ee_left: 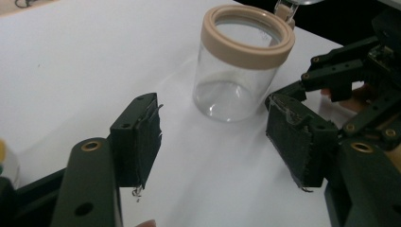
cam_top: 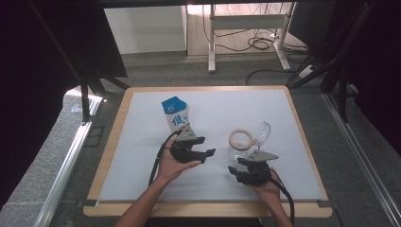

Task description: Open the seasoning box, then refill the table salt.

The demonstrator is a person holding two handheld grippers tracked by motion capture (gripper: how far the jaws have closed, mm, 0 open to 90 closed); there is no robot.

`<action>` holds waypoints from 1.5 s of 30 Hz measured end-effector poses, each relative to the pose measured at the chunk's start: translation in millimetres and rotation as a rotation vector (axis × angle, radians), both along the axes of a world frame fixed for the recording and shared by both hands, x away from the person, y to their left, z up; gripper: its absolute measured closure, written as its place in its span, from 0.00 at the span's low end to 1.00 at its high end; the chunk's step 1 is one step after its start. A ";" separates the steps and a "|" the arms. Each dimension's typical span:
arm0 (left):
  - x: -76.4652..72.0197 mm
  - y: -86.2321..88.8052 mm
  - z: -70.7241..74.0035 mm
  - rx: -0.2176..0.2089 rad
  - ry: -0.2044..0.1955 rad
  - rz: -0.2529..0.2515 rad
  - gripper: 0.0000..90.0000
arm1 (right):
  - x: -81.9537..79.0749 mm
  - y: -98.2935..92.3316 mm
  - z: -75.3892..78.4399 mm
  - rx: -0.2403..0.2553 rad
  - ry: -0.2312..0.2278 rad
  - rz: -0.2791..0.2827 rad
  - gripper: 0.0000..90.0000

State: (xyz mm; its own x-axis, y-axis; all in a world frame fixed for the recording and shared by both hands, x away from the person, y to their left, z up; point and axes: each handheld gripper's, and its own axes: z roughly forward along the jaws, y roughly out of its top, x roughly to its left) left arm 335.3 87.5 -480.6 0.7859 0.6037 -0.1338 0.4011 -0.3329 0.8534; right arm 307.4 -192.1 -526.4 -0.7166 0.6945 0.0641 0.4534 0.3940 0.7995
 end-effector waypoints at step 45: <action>-18.9 104.1 -34.9 0.010 0.069 0.272 0.48 | 2.7 1.6 -0.2 0.005 -0.002 0.007 0.50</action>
